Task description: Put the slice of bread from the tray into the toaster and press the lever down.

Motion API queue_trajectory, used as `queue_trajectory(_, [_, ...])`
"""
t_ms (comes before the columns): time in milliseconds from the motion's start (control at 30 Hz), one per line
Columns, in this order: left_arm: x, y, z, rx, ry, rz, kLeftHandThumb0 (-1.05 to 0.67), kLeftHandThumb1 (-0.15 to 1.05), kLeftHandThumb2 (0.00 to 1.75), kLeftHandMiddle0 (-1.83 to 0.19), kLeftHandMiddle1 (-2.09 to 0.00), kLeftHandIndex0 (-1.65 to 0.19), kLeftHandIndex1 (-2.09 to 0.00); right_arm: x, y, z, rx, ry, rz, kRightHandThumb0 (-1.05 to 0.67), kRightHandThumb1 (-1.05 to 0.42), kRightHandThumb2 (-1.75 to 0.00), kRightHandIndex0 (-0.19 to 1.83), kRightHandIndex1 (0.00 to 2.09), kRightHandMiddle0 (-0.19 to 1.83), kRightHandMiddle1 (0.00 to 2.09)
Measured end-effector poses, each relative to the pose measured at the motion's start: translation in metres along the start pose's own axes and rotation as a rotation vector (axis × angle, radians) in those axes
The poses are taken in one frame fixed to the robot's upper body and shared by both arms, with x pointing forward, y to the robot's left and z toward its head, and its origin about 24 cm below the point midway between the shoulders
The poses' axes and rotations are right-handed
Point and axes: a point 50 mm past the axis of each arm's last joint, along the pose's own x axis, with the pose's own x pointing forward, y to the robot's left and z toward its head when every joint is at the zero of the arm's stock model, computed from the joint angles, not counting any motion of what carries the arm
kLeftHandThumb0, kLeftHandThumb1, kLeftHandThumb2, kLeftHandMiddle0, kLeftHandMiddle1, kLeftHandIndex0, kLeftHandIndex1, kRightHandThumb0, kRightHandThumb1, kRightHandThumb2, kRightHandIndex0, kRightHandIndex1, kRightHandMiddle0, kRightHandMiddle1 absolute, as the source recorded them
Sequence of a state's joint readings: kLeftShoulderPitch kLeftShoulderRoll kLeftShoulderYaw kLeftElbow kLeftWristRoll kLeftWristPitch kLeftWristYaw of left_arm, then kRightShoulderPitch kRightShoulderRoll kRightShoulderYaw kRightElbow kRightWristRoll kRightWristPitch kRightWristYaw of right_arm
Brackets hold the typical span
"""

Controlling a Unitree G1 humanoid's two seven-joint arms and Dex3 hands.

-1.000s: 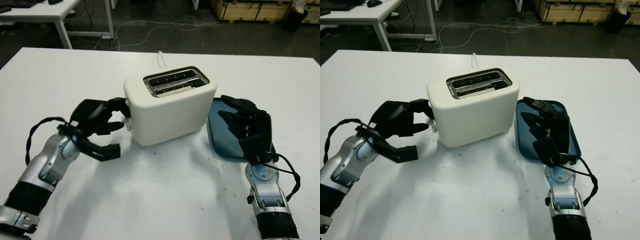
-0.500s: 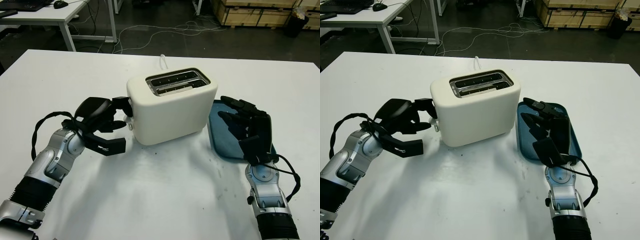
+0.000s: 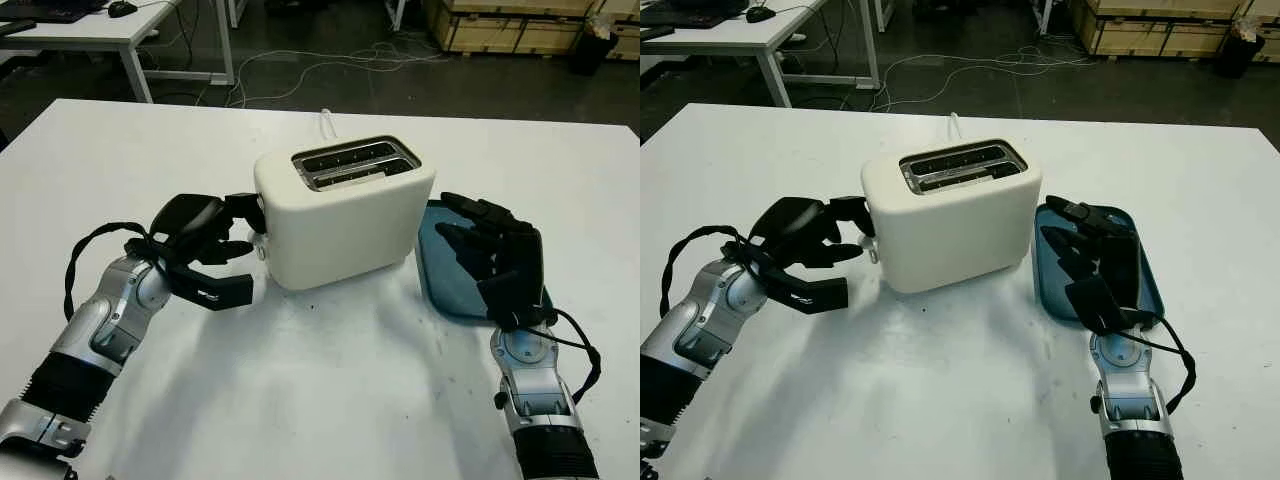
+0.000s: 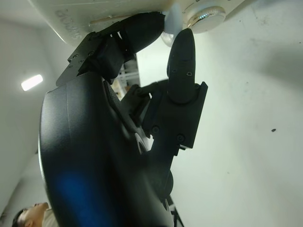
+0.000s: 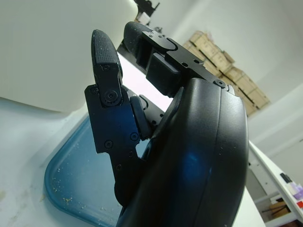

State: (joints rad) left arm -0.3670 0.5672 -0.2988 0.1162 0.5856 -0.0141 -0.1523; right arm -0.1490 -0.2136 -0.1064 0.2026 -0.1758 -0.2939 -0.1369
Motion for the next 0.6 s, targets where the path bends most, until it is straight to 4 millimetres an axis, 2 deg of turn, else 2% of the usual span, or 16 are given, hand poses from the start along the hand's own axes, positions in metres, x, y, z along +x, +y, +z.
queue_trajectory(33, [-0.001,0.000,0.000,-0.014,0.008,-0.003,-0.34,0.92,0.46,-0.76,-1.30,-0.79,-1.01,0.000,0.000,0.001,0.001,-0.006,0.003,-0.53,-0.92,-0.14,1.16,0.00,0.97,0.00])
queue_trajectory(67, [-0.004,-0.002,0.000,-0.031,0.016,-0.008,-0.34,0.92,0.47,-0.81,-1.56,-0.75,-1.42,0.000,0.000,0.002,0.003,-0.011,0.004,-0.53,-0.92,-0.14,1.16,0.01,0.97,0.00])
queue_trajectory(100, [-0.006,-0.005,0.000,-0.047,0.023,-0.011,-0.34,0.92,0.48,-0.87,-1.65,-0.75,-1.58,0.001,0.000,0.004,0.006,-0.015,0.006,-0.53,-0.92,-0.14,1.16,0.00,0.97,0.00])
queue_trajectory(167, [-0.013,-0.011,0.001,-0.082,0.019,-0.021,-0.35,0.92,0.49,-0.92,-1.72,-0.74,-1.70,0.001,-0.001,0.005,0.008,-0.022,0.008,-0.53,-0.92,-0.14,1.16,0.00,0.96,0.00])
queue_trajectory(333, [-0.026,-0.019,0.003,-0.149,-0.034,0.000,-0.35,0.92,0.50,-0.87,-1.73,-0.74,-1.64,0.000,-0.001,0.006,0.008,-0.022,0.010,-0.53,-0.92,-0.15,1.16,0.00,0.96,0.00])
queue_trajectory(400, [-0.030,-0.016,0.003,-0.147,-0.049,0.023,-0.35,0.92,0.49,-0.87,-1.59,-0.78,-1.47,0.000,-0.001,0.005,0.008,-0.021,0.008,-0.53,-0.92,-0.15,1.17,0.01,0.96,0.00])
queue_trajectory(467, [-0.032,-0.015,0.002,-0.145,-0.068,0.043,-0.35,0.92,0.50,-0.88,-1.55,-0.79,-1.41,0.000,-0.001,0.005,0.008,-0.020,0.008,-0.52,-0.92,-0.14,1.17,0.01,0.96,0.00])
queue_trajectory(533, [-0.034,-0.013,0.001,-0.141,-0.073,0.053,-0.35,0.92,0.49,-0.86,-1.65,-0.77,-1.49,0.000,-0.001,0.005,0.009,-0.018,0.008,-0.52,-0.92,-0.14,1.17,0.01,0.96,0.00])
queue_trajectory(600, [-0.036,-0.012,0.000,-0.142,-0.076,0.060,-0.35,0.92,0.51,-0.86,-1.72,-0.71,-1.68,0.000,0.000,0.005,0.014,-0.016,0.007,-0.53,-0.92,-0.13,1.17,0.01,0.96,0.00])
